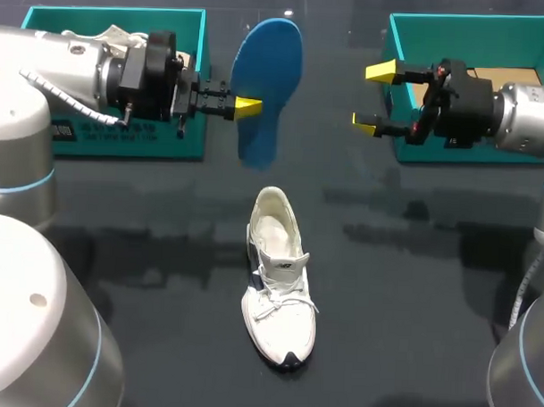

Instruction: Take the shoe out of the shoebox, open the shoe tongue, remove and reinsert the insole, then place the shoe into the shoebox

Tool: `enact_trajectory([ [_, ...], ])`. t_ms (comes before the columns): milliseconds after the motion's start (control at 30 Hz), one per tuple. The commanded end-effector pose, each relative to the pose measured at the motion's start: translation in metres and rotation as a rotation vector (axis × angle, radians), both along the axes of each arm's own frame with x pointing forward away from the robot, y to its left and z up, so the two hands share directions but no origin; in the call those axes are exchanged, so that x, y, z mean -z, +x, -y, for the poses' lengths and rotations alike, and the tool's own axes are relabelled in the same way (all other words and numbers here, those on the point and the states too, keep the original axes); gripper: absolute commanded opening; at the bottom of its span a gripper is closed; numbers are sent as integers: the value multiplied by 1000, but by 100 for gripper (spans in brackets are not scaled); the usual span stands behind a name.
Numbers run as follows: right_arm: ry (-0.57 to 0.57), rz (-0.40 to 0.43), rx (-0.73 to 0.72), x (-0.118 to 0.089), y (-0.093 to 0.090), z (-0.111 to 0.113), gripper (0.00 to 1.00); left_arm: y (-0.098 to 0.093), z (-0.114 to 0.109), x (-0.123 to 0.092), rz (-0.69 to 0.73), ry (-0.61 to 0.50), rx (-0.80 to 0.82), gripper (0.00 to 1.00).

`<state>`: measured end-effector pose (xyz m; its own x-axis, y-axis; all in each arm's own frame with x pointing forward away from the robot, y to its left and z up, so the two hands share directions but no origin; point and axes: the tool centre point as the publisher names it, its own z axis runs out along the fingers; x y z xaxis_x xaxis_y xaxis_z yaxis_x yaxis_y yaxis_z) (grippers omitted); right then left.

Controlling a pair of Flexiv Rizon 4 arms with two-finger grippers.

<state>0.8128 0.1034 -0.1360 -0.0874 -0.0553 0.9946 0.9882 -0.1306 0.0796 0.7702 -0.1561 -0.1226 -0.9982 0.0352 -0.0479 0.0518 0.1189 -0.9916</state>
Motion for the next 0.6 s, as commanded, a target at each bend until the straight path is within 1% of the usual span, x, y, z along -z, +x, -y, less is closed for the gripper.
enact_trajectory([
  [33, 0, 0, 1, 1, 0, -1, 100, 1, 1, -7, -453, -10, 15, 0],
  [100, 0, 0, 1, 1, 0, -1, 100, 2, -1, -10, -603, 9, 41, 0],
  [133, 0, 0, 1, 1, 0, -1, 100, 3, -2, -11, -653, 32, 49, 0],
  [200, 0, 0, 1, 1, 0, -1, 100, 1, -4, -13, -759, 42, 85, 0],
  [300, 0, 0, 1, 1, 0, -1, 100, -3, -6, -13, -870, 38, 107, 0],
  [333, 0, 0, 1, 1, 0, -1, 100, -5, -6, -13, -939, 21, 129, 0],
  [367, 0, 0, 1, 1, 0, -1, 100, -5, -7, -12, -972, 14, 140, 0],
  [467, 0, 0, 1, 1, 0, -1, 100, -9, -7, -5, -1133, 15, 213, 0],
  [533, 0, 0, 1, 1, 0, -1, 100, -10, -6, 3, -1217, 26, 226, 0],
  [600, 0, 0, 1, 1, 0, -1, 100, -10, -6, 7, -1281, 13, 229, 0],
])
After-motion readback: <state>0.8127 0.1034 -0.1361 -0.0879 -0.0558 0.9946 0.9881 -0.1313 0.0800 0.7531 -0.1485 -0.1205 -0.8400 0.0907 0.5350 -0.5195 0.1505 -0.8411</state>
